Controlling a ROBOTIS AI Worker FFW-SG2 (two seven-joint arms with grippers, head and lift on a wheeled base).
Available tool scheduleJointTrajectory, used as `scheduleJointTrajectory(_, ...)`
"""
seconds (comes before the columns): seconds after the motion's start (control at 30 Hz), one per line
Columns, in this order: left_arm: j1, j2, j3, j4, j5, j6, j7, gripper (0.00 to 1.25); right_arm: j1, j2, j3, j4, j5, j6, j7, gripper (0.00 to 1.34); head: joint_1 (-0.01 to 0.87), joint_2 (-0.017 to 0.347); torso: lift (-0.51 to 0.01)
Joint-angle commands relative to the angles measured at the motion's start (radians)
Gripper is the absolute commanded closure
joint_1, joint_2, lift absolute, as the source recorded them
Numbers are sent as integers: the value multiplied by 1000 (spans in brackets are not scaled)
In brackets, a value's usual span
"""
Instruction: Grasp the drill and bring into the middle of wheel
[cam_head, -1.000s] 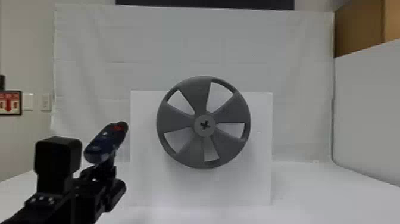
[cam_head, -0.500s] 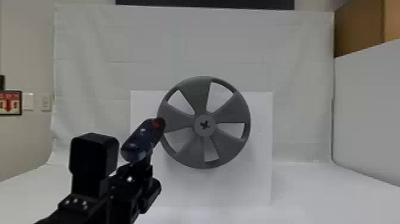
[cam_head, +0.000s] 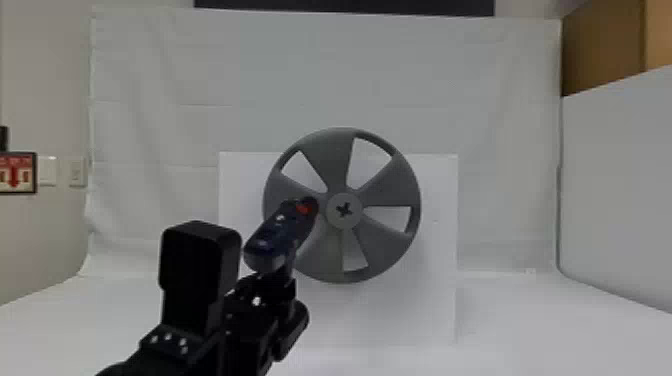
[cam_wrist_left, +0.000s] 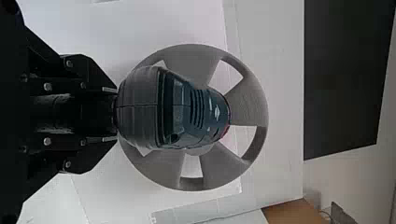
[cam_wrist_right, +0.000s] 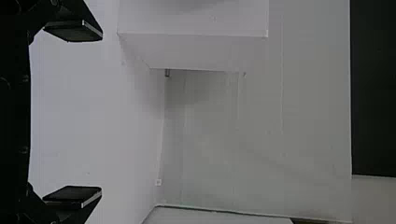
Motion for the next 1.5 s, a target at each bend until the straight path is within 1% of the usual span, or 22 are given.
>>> scheduleJointTrajectory(0.0, -18, 0, -21, 16, 5, 0, 4, 1220, -3, 0, 7, 0, 4, 0, 0, 134, 0, 0, -406)
scheduleJointTrajectory(0.37, -46, -7, -44, 77, 29, -35, 4, 1220, -6, 3, 14, 0, 14, 0, 0, 134, 0, 0, -406)
scheduleJointTrajectory(0.67, -60, -13, -52, 105, 42, -58, 4, 1220, -6, 3, 18, 2, 20, 0, 0, 134, 0, 0, -406)
scheduleJointTrajectory(1.1, -87, -38, -74, 191, 62, -120, 4, 1220, -9, 3, 28, 3, 26, 0, 1, 134, 0, 0, -406)
scheduleJointTrajectory(1.47, -109, -44, -80, 251, 63, -153, 4, 1220, -6, 2, 28, 5, 26, 0, 1, 134, 0, 0, -406)
